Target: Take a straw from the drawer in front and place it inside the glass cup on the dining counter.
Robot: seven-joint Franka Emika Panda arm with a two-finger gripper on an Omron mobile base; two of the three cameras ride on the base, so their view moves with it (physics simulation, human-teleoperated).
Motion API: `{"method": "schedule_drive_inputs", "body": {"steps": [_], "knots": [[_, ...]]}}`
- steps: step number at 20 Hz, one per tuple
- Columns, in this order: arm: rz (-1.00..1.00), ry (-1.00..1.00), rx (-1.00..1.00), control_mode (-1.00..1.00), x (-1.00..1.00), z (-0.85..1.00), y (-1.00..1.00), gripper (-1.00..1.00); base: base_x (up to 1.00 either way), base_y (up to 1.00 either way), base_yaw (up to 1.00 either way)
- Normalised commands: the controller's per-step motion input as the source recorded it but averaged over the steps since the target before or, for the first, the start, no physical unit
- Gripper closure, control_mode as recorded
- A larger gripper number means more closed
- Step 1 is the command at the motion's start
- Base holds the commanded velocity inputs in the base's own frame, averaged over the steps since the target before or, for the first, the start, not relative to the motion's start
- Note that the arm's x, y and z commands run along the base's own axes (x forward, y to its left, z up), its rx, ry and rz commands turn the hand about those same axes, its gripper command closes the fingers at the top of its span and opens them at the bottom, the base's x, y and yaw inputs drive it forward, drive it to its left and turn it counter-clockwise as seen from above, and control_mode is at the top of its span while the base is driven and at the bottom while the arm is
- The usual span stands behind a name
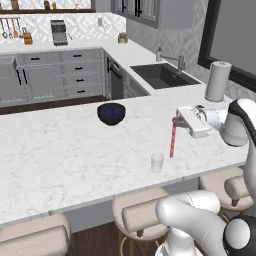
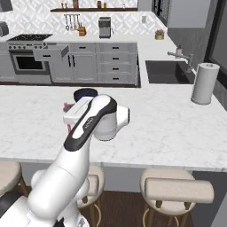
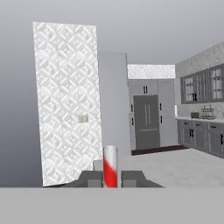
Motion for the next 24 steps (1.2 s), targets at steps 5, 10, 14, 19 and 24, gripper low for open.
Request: {"method": "schedule_drive_inputs", "body": {"steps": [5, 10, 14, 19, 24], "knots": [[0.0, -0.01, 0.0, -1.0, 0.48, -0.12, 0.0, 1.0, 0.0, 0.0, 0.0], [0.0, 0.0, -0.01, -1.0, 0.25, -0.31, 0.0, 1.0, 0.0, 0.0, 0.0], [0.0, 0.0, -0.01, -1.0, 0.22, -0.36, 0.0, 1.0, 0.0, 0.0, 0.0], [0.0, 0.0, -0.01, -1.0, 0.33, -0.3, 0.0, 1.0, 0.0, 0.0, 0.0], [0.01, 0.0, 0.0, -1.0, 0.33, -0.27, 0.0, 1.0, 0.0, 0.0, 0.0]]}}
